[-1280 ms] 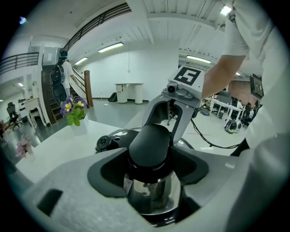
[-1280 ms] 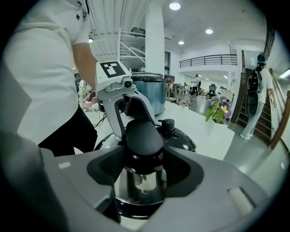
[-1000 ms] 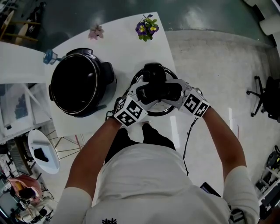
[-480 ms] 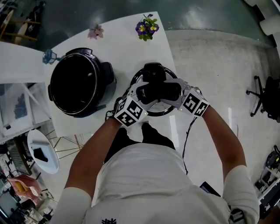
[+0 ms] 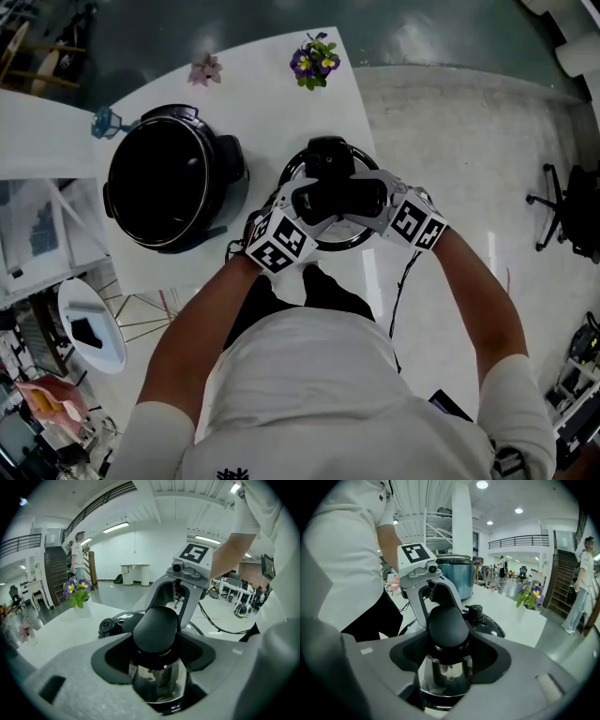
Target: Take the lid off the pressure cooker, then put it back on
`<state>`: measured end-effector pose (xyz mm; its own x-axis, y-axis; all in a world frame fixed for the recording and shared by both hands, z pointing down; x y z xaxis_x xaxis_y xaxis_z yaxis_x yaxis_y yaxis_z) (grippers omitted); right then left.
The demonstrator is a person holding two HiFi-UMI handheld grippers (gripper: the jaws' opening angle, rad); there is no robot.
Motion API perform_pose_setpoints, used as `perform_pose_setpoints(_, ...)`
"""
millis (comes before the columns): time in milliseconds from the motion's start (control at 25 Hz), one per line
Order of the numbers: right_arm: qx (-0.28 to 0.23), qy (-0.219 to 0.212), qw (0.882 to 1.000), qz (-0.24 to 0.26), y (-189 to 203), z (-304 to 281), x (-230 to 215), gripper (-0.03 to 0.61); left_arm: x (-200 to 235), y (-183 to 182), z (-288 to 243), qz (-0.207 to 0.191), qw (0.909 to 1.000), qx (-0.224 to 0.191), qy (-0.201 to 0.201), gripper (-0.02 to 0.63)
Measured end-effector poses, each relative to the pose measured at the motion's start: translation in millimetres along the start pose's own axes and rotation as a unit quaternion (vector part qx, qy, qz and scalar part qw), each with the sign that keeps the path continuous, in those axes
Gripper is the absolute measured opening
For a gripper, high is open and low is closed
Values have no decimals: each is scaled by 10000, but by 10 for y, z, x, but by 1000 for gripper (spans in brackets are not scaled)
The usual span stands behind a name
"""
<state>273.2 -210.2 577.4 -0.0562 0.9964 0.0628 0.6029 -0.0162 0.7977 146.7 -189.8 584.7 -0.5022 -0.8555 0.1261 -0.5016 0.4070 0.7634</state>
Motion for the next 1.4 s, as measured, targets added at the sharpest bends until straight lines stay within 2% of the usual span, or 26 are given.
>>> perform_pose_setpoints(360, 71, -24, 10000, 25, -37, 2, -8, 275, -6, -4, 16, 69, 9999, 57, -49, 290)
perform_pose_setpoints(680, -43, -123, 9998, -147, -131, 101, 18, 273, -57, -101, 116, 148, 9999, -45, -1, 290)
perform_pose_setpoints(920, -95, -110, 9999, -37, -333, 270, 23, 272, -115, -266, 269, 178, 9997, -189, 5, 290)
perform_pose_setpoints(1400, -335, -80, 9994, -52, -856, 674, 92, 272, -289, -741, 752, -24, 9995, -319, -40, 290)
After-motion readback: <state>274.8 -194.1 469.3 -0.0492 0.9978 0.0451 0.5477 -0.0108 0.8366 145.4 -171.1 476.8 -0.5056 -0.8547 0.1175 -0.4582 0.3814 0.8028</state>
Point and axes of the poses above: the fingertips, and each gripper's own axes: z backward along the fingers, x to its left, y out of its underside, the point moved 8 cm from there along z, backward along the fingers, and after that the axes turned 5 degrees about z, right-handed, at the moved point
